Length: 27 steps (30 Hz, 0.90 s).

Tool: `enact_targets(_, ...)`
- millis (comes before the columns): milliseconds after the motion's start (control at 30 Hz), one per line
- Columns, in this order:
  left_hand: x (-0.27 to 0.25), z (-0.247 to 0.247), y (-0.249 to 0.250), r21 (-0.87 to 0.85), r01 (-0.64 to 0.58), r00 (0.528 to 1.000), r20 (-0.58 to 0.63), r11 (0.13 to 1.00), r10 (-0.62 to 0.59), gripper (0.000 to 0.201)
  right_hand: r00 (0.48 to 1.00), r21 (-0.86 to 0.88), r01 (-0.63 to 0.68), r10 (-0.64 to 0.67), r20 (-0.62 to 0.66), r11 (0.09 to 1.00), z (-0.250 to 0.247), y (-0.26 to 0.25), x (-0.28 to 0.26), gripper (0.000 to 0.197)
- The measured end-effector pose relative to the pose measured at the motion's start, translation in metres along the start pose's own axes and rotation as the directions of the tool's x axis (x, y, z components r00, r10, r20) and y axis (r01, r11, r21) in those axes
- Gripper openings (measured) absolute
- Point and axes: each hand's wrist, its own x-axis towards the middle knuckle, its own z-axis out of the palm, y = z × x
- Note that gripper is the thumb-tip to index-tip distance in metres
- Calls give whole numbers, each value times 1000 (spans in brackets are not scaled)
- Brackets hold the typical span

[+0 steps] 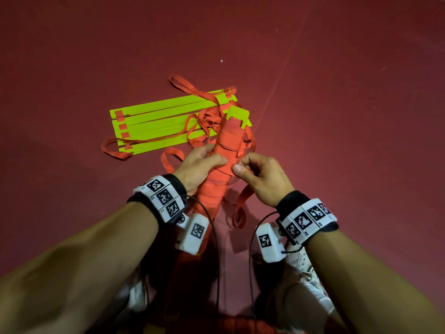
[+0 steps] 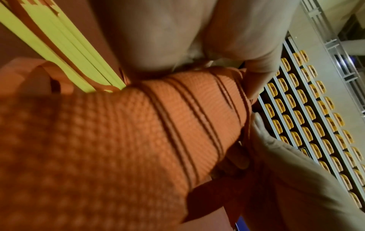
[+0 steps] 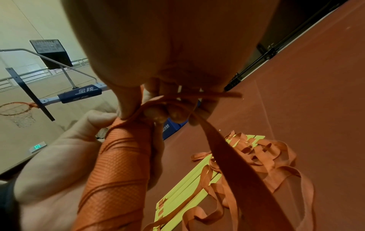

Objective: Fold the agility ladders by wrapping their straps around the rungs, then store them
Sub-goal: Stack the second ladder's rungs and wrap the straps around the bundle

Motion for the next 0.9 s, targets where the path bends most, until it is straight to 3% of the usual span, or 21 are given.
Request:
enact_targets(267, 4, -6, 2, 25, 14, 1000, 15, 1000, -15, 25, 999, -39, -25, 26, 31, 999, 0, 5, -3, 41)
enact_targets(400, 4, -2, 3, -15, 10, 1000, -24, 1000, -11, 36, 1000, 14, -17, 17, 10, 1000, 1, 3, -1, 35)
enact_targets(533, -1, 8, 2, -40, 10, 1000, -14, 999, -11, 22, 997, 19, 47, -45, -63, 999, 1, -3, 1, 33)
enact_targets(633, -3, 8, -3, -1, 18, 1000, 12, 1000, -18, 53, 987, 44, 86, -79, -141, 995, -3, -9, 3, 31)
enact_targets(800, -1, 3, -13, 231, -29, 999, 41, 973, 20, 106, 992, 89, 92, -84, -92, 992, -6, -10, 3, 31)
enact_targets(900, -1, 1, -13, 358, -58, 997, -27, 932, 73, 104, 992, 91, 104, -97, -86, 990, -2, -9, 3, 29)
